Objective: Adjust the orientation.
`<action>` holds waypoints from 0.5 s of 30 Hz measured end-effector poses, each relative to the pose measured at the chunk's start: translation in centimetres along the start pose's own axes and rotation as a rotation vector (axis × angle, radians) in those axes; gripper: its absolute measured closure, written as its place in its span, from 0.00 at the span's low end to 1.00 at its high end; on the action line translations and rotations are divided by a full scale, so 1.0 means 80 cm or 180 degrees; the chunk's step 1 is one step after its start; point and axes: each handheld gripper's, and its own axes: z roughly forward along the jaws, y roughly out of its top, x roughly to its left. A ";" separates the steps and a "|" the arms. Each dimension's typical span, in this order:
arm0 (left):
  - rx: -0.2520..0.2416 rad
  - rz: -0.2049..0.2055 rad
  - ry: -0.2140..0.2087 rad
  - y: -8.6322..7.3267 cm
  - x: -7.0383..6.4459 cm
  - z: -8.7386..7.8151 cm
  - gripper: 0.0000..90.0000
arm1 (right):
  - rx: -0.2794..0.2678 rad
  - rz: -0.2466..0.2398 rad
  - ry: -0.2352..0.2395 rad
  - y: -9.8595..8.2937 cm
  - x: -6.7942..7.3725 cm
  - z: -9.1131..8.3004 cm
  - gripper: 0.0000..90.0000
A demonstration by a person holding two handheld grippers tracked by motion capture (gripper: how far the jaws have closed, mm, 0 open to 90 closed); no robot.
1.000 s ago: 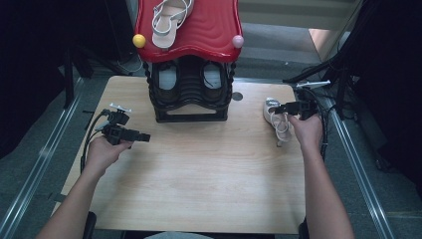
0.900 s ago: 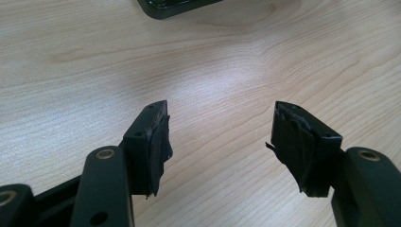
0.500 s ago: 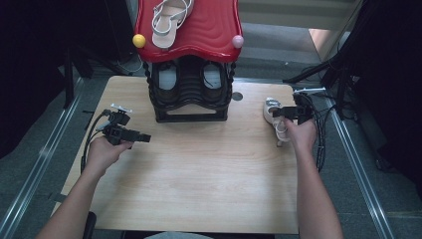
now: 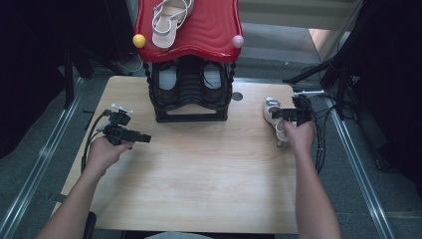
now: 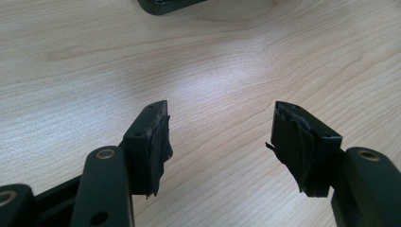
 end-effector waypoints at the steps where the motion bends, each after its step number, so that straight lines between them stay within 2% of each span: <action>1: 0.0002 0.0005 0.0004 0.000 0.000 0.001 0.42 | 0.0103 -0.0063 -0.0118 0.000 0.002 0.005 0.15; 3: 0.0007 0.0013 -0.0002 0.000 -0.001 0.001 0.42 | 0.0285 -0.0174 -0.0306 -0.004 0.007 0.017 0.13; 4: 0.0003 0.0011 0.0000 0.000 -0.001 0.001 0.42 | 0.0263 -0.0196 -0.0374 -0.006 0.009 0.019 0.13; 5: 0.0000 0.0010 -0.0002 0.000 0.000 0.000 0.42 | 0.0230 -0.0199 -0.0376 -0.007 0.010 0.019 0.14; 9: 0.0008 0.0010 0.0001 0.000 0.000 0.001 0.42 | 0.0203 -0.0085 -0.0317 -0.007 0.005 0.018 0.16; 13: 0.0008 0.0010 -0.0001 0.000 -0.001 0.001 0.42 | 0.0282 0.0000 -0.0260 -0.008 -0.003 0.020 0.21; 15: 0.0011 0.0006 0.0001 0.001 0.000 0.001 0.42 | 0.0418 0.0128 -0.0127 -0.008 -0.008 0.026 0.21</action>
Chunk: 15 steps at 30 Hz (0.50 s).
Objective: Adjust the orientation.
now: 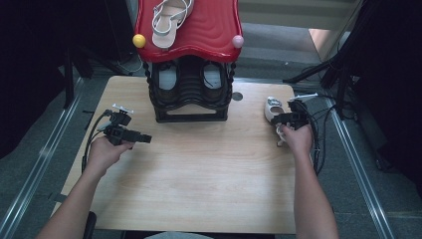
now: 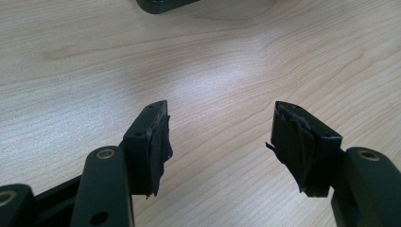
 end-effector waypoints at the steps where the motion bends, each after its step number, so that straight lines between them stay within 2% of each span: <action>1: -0.0003 0.0000 -0.0002 0.000 0.000 0.000 0.42 | -0.0002 0.0002 0.0008 0.000 -0.001 0.000 0.22; 7: -0.0015 -0.0005 0.0000 0.000 0.001 -0.001 0.42 | 0.0031 -0.0054 -0.0125 0.002 0.010 0.002 0.28; 11: -0.0018 -0.0002 -0.0001 0.000 0.001 -0.001 0.42 | 0.0029 0.0029 -0.0082 0.002 0.007 0.000 0.31; 15: -0.0022 -0.0011 -0.0003 0.000 0.001 0.000 0.43 | 0.0033 0.0087 -0.0115 0.003 0.010 0.000 0.34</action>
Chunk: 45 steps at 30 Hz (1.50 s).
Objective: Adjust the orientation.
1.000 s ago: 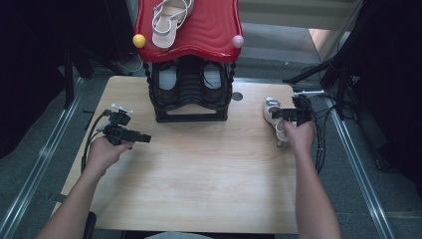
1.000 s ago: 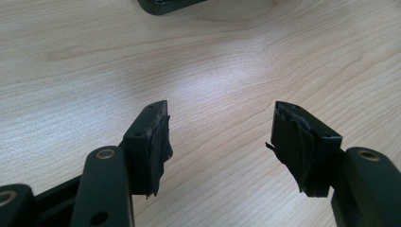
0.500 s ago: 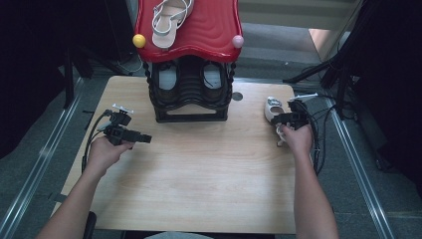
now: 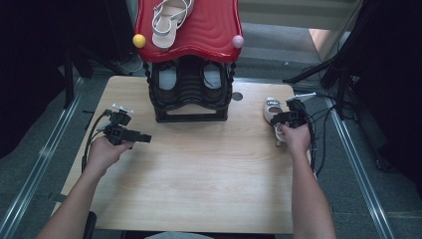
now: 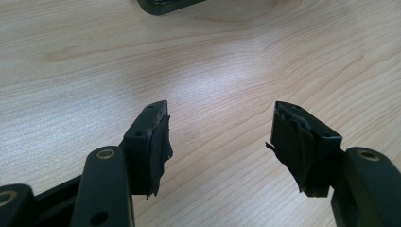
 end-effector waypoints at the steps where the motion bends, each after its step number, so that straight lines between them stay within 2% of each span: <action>1: 0.0002 0.0002 -0.0002 0.000 0.000 0.000 0.43 | 0.0002 0.0009 -0.0019 0.000 0.001 0.000 0.34; 6: -0.0003 -0.0001 0.0004 0.000 0.000 -0.001 0.42 | -0.0007 0.0010 -0.0086 0.000 0.005 -0.002 0.36; 14: -0.0007 -0.0002 0.0011 0.000 0.001 -0.001 0.42 | 0.0034 -0.0001 -0.0099 0.000 0.008 -0.003 0.39; 16: -0.0010 -0.0004 0.0010 0.000 0.001 -0.001 0.42 | 0.0066 -0.0031 -0.0142 0.002 0.012 -0.004 0.39; 26: -0.0015 -0.0008 0.0007 0.000 0.001 -0.002 0.42 | 0.0119 -0.0045 -0.0163 0.006 0.024 -0.007 0.39; 29: -0.0023 -0.0009 0.0008 0.000 0.001 -0.002 0.42 | 0.0125 -0.0019 -0.0106 0.010 0.028 -0.013 0.39; 31: -0.0016 -0.0013 0.0006 0.000 0.001 -0.002 0.43 | 0.0108 0.0036 -0.0008 0.011 0.030 -0.018 0.39; 34: -0.0017 -0.0009 0.0009 0.000 0.001 -0.002 0.42 | 0.0109 -0.0030 -0.0018 0.017 0.038 -0.028 0.39; 37: -0.0017 -0.0011 0.0002 -0.001 0.001 -0.002 0.42 | 0.0049 -0.0017 0.0105 0.023 0.043 -0.042 0.39; 40: -0.0023 -0.0023 -0.0002 -0.001 0.002 -0.003 0.42 | 0.0007 -0.0058 0.0134 0.032 0.054 -0.058 0.39; 45: -0.0018 -0.0018 -0.0005 -0.001 0.002 -0.003 0.42 | -0.0069 -0.0090 0.0265 0.047 0.071 -0.088 0.39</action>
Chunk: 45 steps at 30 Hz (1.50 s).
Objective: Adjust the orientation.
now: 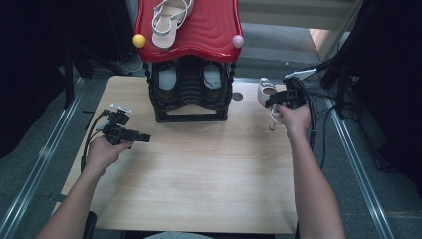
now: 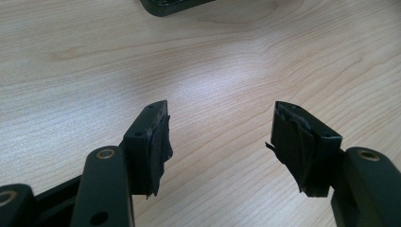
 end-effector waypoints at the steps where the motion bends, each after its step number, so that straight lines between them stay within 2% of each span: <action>1: 0.0001 -0.0003 -0.0004 0.000 0.000 0.000 0.42 | -0.0018 0.0011 0.0037 0.003 0.004 -0.005 0.39; 3: -0.0012 -0.0017 0.0000 0.000 0.000 0.000 0.42 | -0.0024 0.0018 0.0103 0.010 0.009 -0.016 0.39; 7: -0.0049 -0.0044 0.0002 0.000 0.000 -0.001 0.42 | -0.0100 -0.0054 0.0084 0.023 0.024 -0.038 0.39; 17: -0.0022 -0.0012 -0.0002 0.000 -0.001 0.000 0.42 | -0.0216 -0.0155 0.0104 0.051 0.057 -0.093 0.39; 25: -0.0017 -0.0016 -0.0012 0.000 -0.001 0.000 0.42 | -0.0310 -0.0113 0.0249 0.068 0.074 -0.128 0.39; 33: -0.0012 -0.0015 -0.0011 0.000 -0.001 0.001 0.42 | -0.0437 -0.0174 0.0216 0.084 0.096 -0.165 0.39; 36: 0.0006 -0.0003 -0.0027 0.000 0.000 0.000 0.42 | -0.0481 -0.0243 0.0201 0.090 0.106 -0.178 0.39; 45: 0.0027 0.0009 -0.0021 -0.001 -0.002 0.002 0.43 | -0.0562 -0.0280 0.0181 0.106 0.132 -0.215 0.39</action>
